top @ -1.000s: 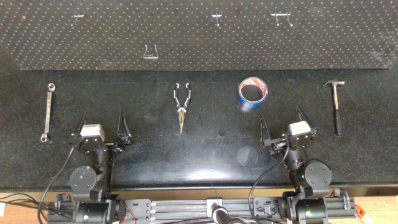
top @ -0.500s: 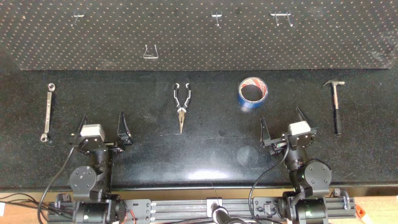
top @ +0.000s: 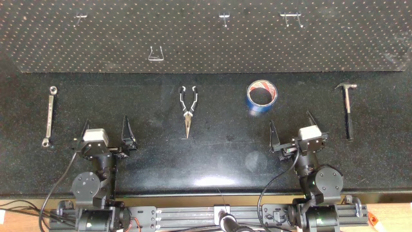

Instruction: Place Tools Onto Pegboard

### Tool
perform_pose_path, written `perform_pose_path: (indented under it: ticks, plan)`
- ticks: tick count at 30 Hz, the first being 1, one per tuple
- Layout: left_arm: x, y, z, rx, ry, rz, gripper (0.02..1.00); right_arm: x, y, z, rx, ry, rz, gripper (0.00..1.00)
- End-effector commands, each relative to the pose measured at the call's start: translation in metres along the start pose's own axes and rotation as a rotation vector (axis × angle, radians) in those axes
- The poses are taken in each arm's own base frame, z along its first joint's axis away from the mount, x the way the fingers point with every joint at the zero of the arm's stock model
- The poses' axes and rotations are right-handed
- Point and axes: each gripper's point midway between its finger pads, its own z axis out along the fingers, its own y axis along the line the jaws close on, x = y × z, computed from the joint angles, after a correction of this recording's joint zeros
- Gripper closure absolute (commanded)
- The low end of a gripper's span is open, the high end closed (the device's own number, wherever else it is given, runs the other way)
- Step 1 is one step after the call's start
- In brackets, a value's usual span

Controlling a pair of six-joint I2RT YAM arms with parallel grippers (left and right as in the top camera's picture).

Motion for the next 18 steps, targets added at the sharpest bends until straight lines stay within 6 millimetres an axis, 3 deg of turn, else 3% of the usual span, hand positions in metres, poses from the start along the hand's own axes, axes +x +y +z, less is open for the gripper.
perform_pose_path:
  ticks: [1,4,7,10,12,18]
  plan:
    - [0.003,0.002,0.001,-0.009,0.013,0.010,0.023,0.001,-0.003,0.000,0.019,-0.002,-0.014,0.003]
    - [-0.005,0.001,0.012,-0.007,0.092,0.123,0.023,0.001,-0.003,0.000,0.019,-0.002,-0.014,0.003]
    - [-0.027,0.004,0.030,-0.026,0.229,0.128,0.025,0.001,-0.003,0.000,0.019,-0.002,-0.014,0.003]
    - [-0.044,0.031,0.031,-0.118,0.429,0.111,0.025,0.001,-0.003,0.000,0.019,-0.002,-0.014,0.003]
    - [-0.043,0.058,0.017,-0.204,0.584,0.100,0.025,0.001,-0.003,0.000,0.019,-0.002,-0.014,0.003]
    - [-0.004,0.153,-0.046,-0.530,0.963,0.236,0.023,0.001,-0.003,0.000,0.019,-0.002,-0.014,0.003]
